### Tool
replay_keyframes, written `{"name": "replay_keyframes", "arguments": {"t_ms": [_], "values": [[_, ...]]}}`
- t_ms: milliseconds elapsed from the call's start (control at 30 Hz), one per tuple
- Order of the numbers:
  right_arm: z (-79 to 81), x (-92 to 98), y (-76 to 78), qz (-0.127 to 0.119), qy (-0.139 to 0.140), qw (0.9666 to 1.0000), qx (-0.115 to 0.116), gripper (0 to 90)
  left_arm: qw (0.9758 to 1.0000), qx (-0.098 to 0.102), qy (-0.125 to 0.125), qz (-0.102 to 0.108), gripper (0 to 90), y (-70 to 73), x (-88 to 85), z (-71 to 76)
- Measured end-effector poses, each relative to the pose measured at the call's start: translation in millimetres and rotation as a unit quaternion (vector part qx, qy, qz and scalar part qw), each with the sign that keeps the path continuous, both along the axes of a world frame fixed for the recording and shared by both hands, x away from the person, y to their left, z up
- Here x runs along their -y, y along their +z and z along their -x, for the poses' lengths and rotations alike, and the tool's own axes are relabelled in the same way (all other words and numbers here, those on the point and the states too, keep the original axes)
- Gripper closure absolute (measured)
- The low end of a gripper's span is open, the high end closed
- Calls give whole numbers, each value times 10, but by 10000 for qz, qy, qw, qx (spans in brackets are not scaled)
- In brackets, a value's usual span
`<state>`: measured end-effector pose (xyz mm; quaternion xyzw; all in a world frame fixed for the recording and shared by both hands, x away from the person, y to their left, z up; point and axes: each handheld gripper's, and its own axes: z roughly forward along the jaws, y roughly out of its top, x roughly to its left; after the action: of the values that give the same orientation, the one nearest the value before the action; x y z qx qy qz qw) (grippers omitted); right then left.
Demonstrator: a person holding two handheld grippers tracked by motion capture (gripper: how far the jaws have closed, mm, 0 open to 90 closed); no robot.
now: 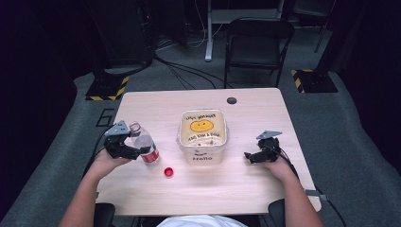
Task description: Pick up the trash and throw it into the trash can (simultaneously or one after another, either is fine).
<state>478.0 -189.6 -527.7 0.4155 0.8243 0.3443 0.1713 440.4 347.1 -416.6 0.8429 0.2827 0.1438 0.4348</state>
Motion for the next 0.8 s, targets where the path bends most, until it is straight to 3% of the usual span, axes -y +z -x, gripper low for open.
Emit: {"name": "replay_keyframes", "arguments": {"t_ms": [133,233,700,800], "values": [[0,-1,0,-2,-3,10000,-2,0,10000,-17,-67,10,279,5,-10,13],[0,-1,0,-1,-2,10000,-2,0,9999,-40,-134,-4,286,16,-24,18],[5,-9,0,1,-31,10000,-6,0,9998,-50,116,165,290,93,-107,31],[6,-13,0,4,-53,10000,-5,0,9998,-68,129,123,290,122,-95,49]]}}
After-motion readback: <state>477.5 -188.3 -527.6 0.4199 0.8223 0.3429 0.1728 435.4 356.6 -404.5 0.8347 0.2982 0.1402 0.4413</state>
